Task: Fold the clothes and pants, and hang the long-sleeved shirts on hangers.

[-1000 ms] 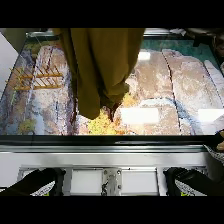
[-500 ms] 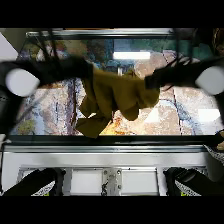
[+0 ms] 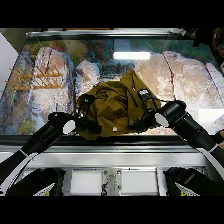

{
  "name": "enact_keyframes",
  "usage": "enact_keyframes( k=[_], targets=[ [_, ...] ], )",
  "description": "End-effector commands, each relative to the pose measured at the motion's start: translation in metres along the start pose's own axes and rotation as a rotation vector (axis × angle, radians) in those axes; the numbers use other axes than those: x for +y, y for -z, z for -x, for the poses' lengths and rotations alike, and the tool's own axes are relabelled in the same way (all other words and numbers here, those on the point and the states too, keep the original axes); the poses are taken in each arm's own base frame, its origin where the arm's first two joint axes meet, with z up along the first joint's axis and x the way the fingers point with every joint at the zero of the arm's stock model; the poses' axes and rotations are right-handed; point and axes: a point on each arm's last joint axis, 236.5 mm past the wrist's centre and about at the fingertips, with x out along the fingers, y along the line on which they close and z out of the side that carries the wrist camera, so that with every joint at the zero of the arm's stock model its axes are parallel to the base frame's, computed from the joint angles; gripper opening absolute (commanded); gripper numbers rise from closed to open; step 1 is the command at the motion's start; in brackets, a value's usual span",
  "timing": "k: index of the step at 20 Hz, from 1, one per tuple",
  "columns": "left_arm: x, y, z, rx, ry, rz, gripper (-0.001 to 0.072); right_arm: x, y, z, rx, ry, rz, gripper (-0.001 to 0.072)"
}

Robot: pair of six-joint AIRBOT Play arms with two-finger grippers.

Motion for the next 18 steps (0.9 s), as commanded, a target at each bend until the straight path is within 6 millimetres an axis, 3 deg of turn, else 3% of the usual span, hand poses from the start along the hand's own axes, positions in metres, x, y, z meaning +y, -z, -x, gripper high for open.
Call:
enact_keyframes(
  k=[1, 5, 9, 12, 14, 18],
  targets=[
    [0.001, 0.015, -0.008, 0.036, -0.006, 0.003, 0.0015, 0.000, -0.001, -0.003, -0.010, -0.004, 0.031, 0.0662],
    [0.001, 0.015, -0.008, 0.035, -0.005, 0.002, 0.0014, 0.008, -0.023, -0.007, -0.086, -0.022, 0.092, 0.0662],
    [0.001, 0.015, -0.008, 0.034, -0.005, 0.002, 0.0014, 0.022, -0.051, 0.020, -0.170, -0.073, 0.077, 0.0662],
    [0.001, 0.015, -0.008, 0.034, -0.006, 0.002, 0.0014, 0.037, -0.054, 0.034, -0.173, -0.139, 0.056, 0.0662],
    [0.001, 0.015, -0.008, 0.034, -0.006, 0.002, 0.0014, 0.034, -0.047, 0.026, -0.125, -0.126, 0.026, 0.0661],
    [0.000, 0.012, -0.008, 0.022, -0.002, 0.002, 0.0014, 0.036, -0.033, -0.026, 0.035, -0.069, -0.010, 0.0659]
  ],
)
